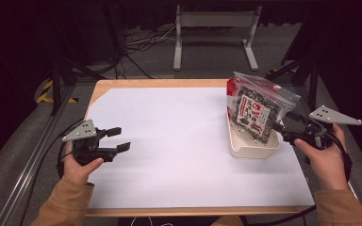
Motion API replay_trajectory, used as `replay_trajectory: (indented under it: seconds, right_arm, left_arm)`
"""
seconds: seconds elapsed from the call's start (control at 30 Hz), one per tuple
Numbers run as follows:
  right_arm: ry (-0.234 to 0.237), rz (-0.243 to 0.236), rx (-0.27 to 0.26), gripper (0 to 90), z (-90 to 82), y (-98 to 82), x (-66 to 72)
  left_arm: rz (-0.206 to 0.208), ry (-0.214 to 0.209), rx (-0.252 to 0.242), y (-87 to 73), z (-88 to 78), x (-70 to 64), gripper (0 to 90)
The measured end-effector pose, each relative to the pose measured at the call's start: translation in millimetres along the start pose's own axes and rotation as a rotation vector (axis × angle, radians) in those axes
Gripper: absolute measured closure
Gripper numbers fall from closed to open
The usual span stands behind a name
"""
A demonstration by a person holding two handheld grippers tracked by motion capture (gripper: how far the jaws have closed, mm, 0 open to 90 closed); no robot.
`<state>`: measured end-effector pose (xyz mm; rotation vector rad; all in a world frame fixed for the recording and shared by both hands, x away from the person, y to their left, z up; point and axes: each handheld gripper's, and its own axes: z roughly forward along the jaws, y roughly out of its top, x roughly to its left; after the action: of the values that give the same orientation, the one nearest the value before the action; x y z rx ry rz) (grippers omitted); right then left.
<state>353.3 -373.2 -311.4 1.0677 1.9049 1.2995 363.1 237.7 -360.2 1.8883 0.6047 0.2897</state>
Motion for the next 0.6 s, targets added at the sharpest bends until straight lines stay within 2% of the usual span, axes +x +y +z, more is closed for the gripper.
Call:
replay_trajectory:
  seconds: [0.17,0.27,0.43,0.6]
  right_arm:
    - [-0.018,-0.005,0.01,26.1,-9.2,-15.6,9.9]
    - [-0.008,0.008,0.007,25.9,-12.4,-25.5,14.3]
    - [0.004,-0.01,0.003,24.7,-15.2,-41.6,23.1]
    - [0.078,-0.018,-0.03,24.5,-13.2,-55.0,32.5]
  left_arm:
    - [0.006,0.01,-0.001,-7.6,-6.3,-12.9,31.9]
    - [0.006,0.013,-0.002,-11.2,-9.2,-17.3,31.7]
    - [-0.01,0.013,-0.012,-19.2,-14.8,-20.8,31.6]
    - [-0.006,0.01,-0.018,-21.8,-17.1,-22.2,31.4]
